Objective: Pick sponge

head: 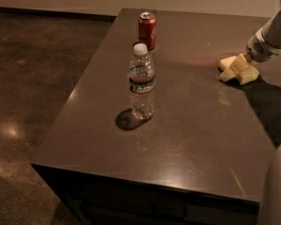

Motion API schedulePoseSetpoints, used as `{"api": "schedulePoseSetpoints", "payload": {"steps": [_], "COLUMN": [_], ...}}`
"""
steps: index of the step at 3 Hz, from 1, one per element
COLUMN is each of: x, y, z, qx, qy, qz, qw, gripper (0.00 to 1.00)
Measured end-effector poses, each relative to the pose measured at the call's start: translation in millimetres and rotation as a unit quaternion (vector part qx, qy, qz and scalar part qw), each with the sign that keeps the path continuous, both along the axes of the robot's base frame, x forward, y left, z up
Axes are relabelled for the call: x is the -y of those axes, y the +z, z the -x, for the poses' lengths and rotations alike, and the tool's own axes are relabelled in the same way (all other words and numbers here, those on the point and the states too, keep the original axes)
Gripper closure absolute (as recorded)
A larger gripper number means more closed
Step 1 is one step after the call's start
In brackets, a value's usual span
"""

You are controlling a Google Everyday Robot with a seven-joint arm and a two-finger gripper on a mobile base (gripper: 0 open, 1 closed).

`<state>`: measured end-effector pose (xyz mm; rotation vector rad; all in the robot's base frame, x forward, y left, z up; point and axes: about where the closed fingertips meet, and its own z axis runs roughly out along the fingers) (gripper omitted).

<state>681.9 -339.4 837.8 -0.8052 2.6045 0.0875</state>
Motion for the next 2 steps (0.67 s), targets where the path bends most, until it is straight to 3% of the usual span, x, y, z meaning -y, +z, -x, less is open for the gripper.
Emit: {"api": "schedulePoseSetpoints", "payload": {"steps": [2], "x": [-10.5], "y": [9.6], "z": [4.1], "qx": [0.006], "qy": [0.023], "qz": [-0.021], "qw": [0.9995], "gripper": [0.64]}}
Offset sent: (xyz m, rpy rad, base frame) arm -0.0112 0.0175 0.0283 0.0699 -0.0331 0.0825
